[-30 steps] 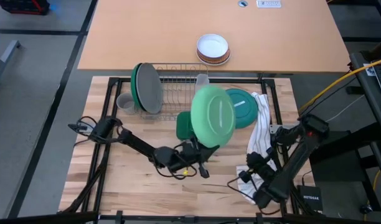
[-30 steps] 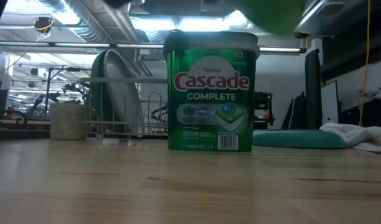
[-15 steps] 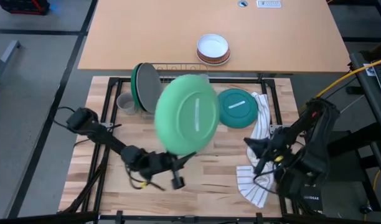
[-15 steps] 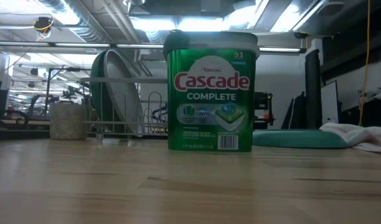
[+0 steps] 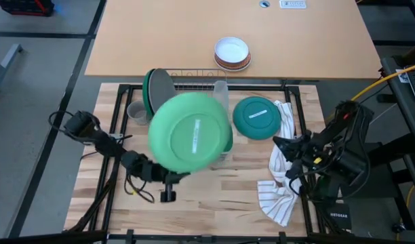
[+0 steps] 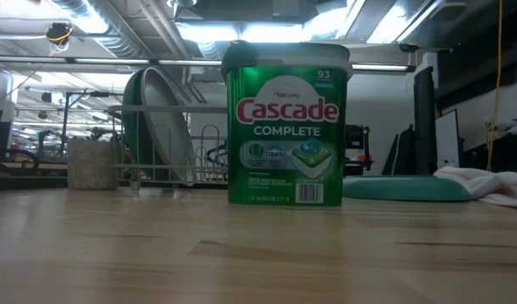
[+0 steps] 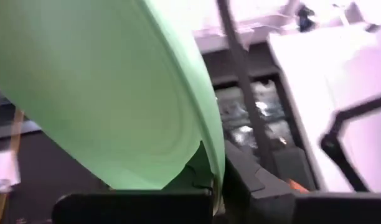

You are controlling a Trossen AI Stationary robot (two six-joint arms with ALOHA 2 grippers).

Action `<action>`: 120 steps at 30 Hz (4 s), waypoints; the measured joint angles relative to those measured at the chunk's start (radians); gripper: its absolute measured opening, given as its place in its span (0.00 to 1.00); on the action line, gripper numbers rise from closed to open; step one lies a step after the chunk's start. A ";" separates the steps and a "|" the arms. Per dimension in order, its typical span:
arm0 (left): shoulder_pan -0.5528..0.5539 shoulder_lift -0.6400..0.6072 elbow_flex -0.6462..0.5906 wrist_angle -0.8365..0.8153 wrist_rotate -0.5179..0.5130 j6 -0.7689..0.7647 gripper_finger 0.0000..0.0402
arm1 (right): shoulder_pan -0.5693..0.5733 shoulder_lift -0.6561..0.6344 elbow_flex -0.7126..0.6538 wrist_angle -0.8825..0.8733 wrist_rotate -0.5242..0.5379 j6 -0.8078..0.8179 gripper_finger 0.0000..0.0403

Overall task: Sort dishes
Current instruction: Put the light green plate into the dish rack

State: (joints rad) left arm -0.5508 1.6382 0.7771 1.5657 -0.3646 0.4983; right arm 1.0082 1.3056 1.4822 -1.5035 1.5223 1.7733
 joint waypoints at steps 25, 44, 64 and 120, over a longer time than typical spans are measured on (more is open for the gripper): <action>0.604 -0.160 -0.250 0.003 0.756 -0.621 0.00 | -0.340 0.002 -0.394 1.165 -0.218 -0.433 0.00; 0.784 -0.445 -0.220 0.007 0.969 -0.891 0.00 | -0.697 -0.153 -0.322 1.851 -1.031 -1.417 0.02; 0.769 -0.471 -0.220 -0.069 1.013 -0.866 0.00 | -0.714 -0.117 -0.322 1.863 -0.920 -1.589 0.03; 0.563 -0.459 -0.221 -0.193 1.045 -0.668 0.00 | -0.721 -0.041 -0.323 1.900 -1.389 -1.550 0.29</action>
State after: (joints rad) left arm 0.0125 1.1790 0.5564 1.3731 0.6804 -0.1696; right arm 0.2871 1.2651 1.1595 0.3961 0.1336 0.2230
